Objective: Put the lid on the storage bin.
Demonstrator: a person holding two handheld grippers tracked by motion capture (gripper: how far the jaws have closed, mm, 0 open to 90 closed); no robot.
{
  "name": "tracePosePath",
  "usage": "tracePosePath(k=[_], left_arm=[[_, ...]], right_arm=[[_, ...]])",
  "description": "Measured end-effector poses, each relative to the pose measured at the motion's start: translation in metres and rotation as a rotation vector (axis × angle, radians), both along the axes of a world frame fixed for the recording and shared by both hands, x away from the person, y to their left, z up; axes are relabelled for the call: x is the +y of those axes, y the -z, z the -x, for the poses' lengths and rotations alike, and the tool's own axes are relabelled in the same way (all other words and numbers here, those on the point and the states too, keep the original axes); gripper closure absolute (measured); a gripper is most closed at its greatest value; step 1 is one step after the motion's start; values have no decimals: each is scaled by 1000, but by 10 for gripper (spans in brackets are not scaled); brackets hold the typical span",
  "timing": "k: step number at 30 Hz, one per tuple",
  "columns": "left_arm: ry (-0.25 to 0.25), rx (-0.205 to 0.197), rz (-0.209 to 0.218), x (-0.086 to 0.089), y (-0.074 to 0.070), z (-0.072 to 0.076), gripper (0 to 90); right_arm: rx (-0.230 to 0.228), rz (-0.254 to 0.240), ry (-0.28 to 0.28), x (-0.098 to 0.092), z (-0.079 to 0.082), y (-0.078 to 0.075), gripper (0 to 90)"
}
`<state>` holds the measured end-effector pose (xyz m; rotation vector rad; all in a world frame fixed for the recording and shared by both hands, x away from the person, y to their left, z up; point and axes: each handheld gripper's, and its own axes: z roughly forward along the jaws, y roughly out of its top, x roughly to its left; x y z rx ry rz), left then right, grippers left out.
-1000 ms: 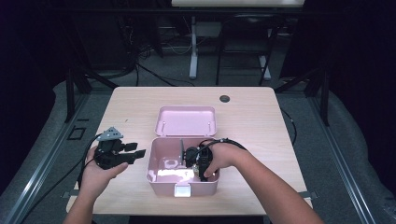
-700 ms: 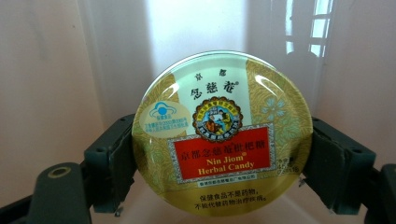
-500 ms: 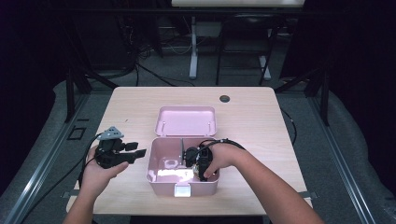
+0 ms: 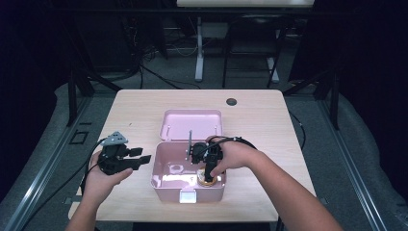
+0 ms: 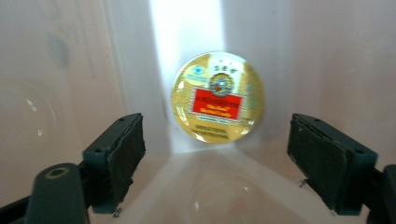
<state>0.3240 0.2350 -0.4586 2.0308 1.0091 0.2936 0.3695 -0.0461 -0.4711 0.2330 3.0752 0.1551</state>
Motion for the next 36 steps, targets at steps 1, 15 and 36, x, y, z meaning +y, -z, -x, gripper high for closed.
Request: tracePosePath(k=[1,15,36], left_arm=[[0,1,-2,0,0,0,510],[27,3,-18,-6,4,-1,523],[31,-23,-17,-8,5,0,533]], right_arm=[[-7,-4,3,-1,0,-4,208],[-40,-64,114,-19,-10,-39,244],[-111,-165,296,-47,-37,-56,233]])
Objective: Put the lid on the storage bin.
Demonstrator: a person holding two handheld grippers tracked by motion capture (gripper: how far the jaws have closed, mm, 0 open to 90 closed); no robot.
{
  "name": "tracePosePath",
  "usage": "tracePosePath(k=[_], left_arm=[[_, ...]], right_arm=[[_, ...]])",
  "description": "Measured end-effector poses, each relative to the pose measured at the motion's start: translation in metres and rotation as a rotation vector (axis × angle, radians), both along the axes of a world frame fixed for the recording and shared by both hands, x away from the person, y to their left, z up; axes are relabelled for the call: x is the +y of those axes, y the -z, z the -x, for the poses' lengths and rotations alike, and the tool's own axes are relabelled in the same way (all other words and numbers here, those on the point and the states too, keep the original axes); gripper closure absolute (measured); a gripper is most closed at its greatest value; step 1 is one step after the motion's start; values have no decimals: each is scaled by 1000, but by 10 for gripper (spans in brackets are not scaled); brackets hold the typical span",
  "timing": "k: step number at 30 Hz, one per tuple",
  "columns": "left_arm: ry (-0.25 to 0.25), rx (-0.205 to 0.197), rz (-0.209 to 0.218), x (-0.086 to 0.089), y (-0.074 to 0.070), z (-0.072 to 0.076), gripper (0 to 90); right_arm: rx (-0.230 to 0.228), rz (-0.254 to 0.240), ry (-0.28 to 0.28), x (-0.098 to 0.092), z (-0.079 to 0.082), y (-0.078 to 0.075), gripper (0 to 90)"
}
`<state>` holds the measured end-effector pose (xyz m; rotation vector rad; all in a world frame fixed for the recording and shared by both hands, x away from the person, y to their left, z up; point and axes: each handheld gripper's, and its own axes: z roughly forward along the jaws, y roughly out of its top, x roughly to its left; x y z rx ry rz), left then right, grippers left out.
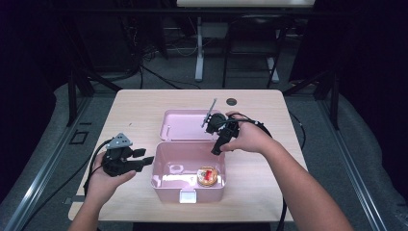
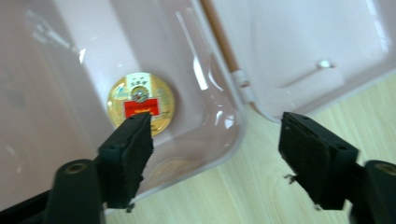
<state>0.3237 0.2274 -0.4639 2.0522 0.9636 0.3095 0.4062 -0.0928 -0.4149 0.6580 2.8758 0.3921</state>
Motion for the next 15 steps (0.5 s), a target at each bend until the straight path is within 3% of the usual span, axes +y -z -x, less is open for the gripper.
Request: tracePosePath(k=[3,6,10,15], left_arm=[[-4,6,-2,-1,1,0,556],[3,18,2,-3,2,0,569],[6,22,11,-3,1,0,598],[2,23,19,-3,1,1,619]], right_arm=[[-10,-26,25,-3,-2,-2,150],[-17,-31,28,-4,-2,-2,138],[-13,-25,12,-4,-4,1,147],[-7,-46,42,-8,-12,4,220]])
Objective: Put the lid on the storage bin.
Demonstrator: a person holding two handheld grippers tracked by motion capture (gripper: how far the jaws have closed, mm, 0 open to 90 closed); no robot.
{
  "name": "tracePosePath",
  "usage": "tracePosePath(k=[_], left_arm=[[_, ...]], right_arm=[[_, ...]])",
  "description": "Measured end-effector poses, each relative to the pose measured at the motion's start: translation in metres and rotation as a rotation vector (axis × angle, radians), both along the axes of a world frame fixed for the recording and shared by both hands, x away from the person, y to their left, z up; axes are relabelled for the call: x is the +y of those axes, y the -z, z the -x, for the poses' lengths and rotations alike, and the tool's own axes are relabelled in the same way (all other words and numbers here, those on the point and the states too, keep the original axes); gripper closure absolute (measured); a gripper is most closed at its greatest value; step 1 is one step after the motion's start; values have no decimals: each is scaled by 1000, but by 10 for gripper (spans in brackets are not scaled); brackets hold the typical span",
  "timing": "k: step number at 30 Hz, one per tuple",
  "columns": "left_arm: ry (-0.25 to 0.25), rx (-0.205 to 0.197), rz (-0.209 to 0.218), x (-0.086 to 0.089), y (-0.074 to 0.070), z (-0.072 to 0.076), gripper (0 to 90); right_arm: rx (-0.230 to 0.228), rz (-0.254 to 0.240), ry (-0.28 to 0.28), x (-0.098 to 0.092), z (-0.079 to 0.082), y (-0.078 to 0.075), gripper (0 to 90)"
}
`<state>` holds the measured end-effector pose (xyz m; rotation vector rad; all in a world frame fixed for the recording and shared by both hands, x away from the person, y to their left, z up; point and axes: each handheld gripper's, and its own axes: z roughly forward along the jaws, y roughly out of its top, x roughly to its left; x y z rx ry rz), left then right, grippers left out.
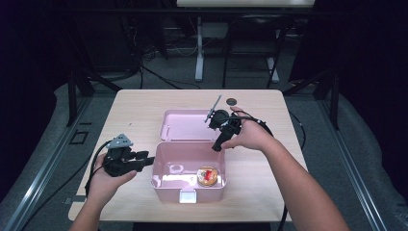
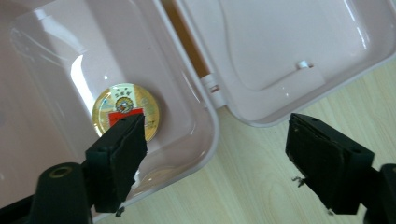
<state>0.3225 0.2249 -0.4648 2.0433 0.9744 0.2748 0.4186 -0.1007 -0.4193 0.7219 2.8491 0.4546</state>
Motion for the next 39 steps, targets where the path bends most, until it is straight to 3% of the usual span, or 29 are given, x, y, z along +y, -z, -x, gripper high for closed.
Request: tracePosePath(k=[6,10,13,16,25,31,33,39], left_arm=[[5,15,39,0,-2,1,637],[14,17,44,-1,-3,2,670],[20,20,36,-4,-1,2,678],[29,28,22,-7,1,2,698],[35,15,1,-11,3,3,750],[31,10,0,-12,3,4,755],[8,0,-15,-13,3,5,755],[31,10,-10,-12,3,4,756]], right_arm=[[6,-63,81,-8,-12,3,323],[-21,-86,143,-13,-18,4,337],[-45,-88,181,-16,-21,3,394],[-64,-128,217,-19,-25,3,431],[-25,-145,272,-19,-35,17,480],[-32,-180,347,-21,-41,20,514],[-32,-208,378,-22,-43,22,535],[-54,-241,441,-22,-51,25,564]])
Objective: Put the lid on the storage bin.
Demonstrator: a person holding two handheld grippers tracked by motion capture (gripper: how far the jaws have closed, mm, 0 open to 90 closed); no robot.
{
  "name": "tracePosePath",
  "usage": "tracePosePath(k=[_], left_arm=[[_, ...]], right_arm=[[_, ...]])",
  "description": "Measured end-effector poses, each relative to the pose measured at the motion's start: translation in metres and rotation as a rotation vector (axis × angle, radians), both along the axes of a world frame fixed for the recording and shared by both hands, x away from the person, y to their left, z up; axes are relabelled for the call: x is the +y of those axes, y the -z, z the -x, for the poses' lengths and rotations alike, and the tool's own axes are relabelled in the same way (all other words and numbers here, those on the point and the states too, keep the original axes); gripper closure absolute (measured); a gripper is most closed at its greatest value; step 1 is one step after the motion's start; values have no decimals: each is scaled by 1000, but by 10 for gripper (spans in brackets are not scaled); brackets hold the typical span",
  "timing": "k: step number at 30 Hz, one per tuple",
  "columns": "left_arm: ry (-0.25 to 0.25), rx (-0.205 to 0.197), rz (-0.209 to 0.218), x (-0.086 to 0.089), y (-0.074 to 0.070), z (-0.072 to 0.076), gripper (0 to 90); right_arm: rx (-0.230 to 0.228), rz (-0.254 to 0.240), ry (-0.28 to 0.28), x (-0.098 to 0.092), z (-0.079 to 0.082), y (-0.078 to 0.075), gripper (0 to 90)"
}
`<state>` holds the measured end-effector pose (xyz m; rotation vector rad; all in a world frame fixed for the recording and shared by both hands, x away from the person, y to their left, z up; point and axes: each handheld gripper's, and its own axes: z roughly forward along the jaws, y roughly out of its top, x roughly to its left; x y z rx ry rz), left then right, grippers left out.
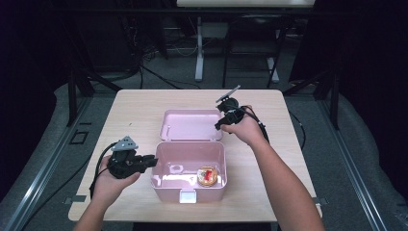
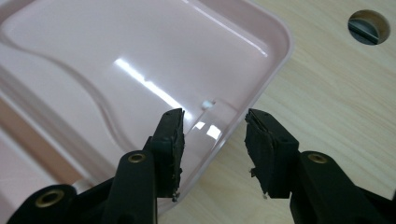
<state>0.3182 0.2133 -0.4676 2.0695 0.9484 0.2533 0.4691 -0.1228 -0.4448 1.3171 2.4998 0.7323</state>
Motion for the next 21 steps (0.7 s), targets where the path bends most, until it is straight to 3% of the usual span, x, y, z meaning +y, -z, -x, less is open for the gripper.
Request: tracePosePath(k=[4,11,14,21], left_arm=[[1,0,5,0,0,0,756],[-5,-11,-8,-1,0,1,757],[-1,-5,-1,0,0,0,757],[-1,-3,5,0,1,0,757]], right_arm=[[-3,-35,52,-2,-8,5,565],[18,-40,114,-1,-17,17,587],[23,-72,156,-1,-21,17,629],[15,-89,233,-3,-28,21,705]])
